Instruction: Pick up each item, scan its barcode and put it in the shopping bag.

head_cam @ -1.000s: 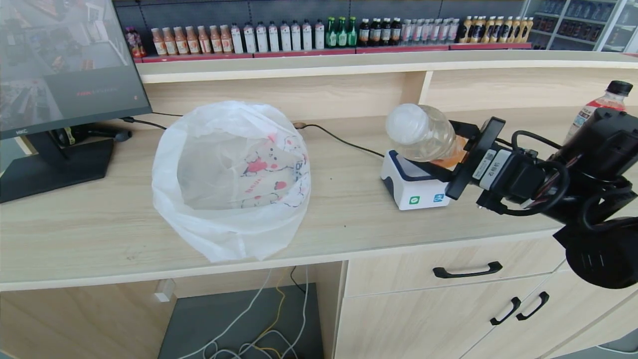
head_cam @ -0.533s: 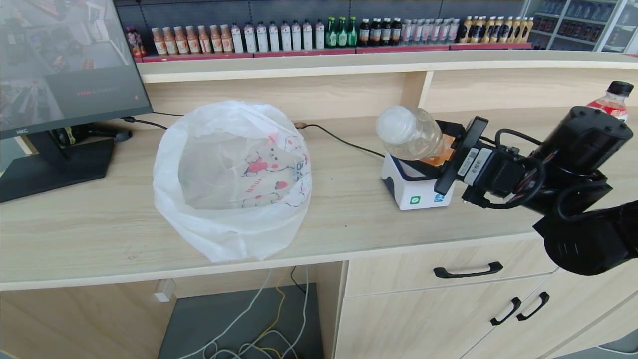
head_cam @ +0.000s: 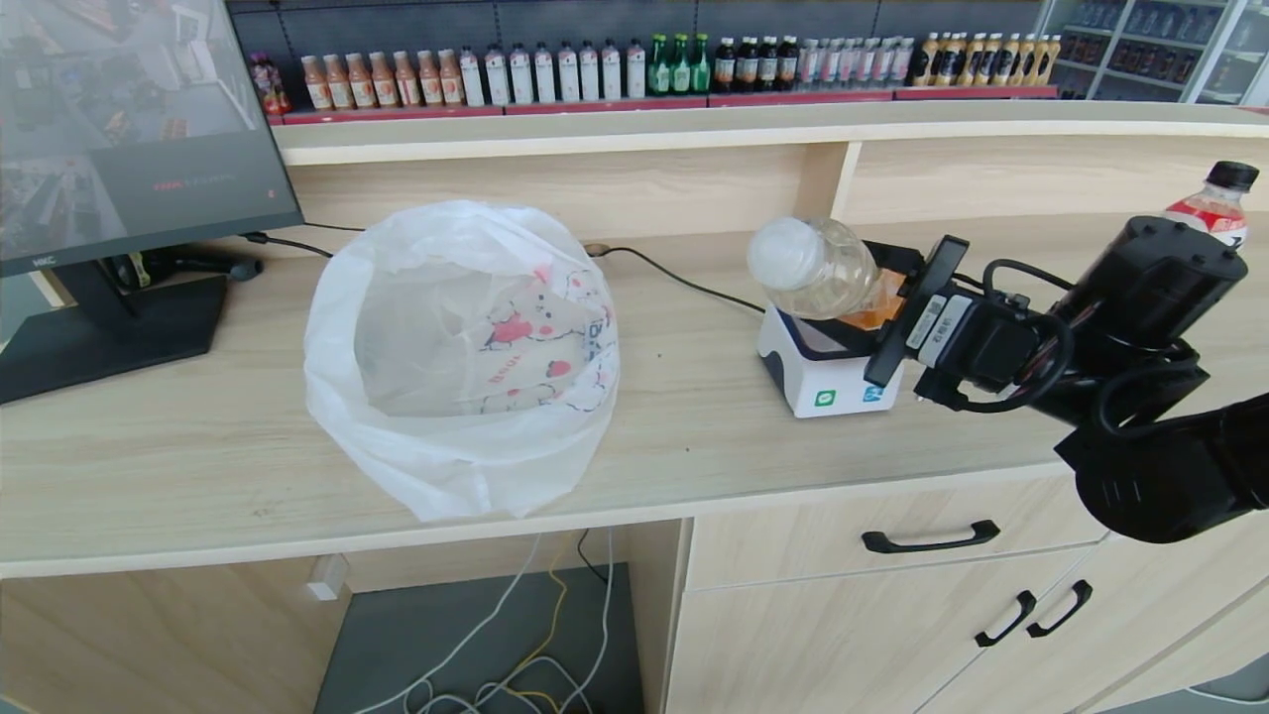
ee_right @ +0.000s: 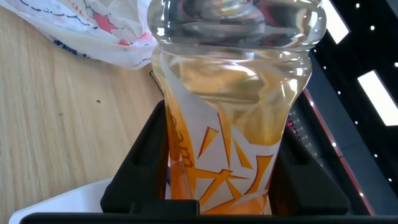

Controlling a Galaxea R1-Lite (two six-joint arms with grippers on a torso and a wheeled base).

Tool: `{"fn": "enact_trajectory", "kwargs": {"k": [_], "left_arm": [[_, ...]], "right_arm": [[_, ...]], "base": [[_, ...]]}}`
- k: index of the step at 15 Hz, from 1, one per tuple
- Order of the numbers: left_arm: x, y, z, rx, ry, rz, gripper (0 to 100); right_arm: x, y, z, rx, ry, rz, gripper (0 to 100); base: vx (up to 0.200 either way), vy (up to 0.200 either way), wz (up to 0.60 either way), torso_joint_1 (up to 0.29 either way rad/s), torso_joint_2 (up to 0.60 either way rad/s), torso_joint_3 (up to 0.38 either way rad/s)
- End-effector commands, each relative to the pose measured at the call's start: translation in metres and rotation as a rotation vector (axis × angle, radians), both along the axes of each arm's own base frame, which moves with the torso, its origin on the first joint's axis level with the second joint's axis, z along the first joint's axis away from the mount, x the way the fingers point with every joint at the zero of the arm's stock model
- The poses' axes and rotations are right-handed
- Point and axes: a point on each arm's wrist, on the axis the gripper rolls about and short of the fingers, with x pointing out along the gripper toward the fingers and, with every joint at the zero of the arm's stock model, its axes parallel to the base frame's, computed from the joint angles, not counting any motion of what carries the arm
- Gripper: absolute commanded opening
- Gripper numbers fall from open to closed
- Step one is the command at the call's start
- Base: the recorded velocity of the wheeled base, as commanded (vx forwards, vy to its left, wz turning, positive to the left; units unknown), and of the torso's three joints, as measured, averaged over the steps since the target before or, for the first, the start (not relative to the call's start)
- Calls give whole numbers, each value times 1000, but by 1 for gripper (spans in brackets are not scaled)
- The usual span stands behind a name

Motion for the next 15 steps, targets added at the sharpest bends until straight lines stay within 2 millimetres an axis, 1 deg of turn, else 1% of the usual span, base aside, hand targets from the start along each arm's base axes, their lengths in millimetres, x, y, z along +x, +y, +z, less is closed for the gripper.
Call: {"fn": "enact_trajectory", "kwargs": {"k": [1, 12, 15], "left_arm": [[0, 0, 0, 0, 0, 0, 100], [0, 0, 0, 0, 0, 0, 100], [0, 0, 0, 0, 0, 0, 100]], "right_arm": [[1, 0, -3, -3, 7, 1, 0], [-2, 3, -3, 0, 13, 8, 0], [-7, 2, -4, -3, 23, 9, 0]], "base": [[0, 0, 0, 0, 0, 0], [0, 0, 0, 0, 0, 0], [0, 0, 0, 0, 0, 0]]}}
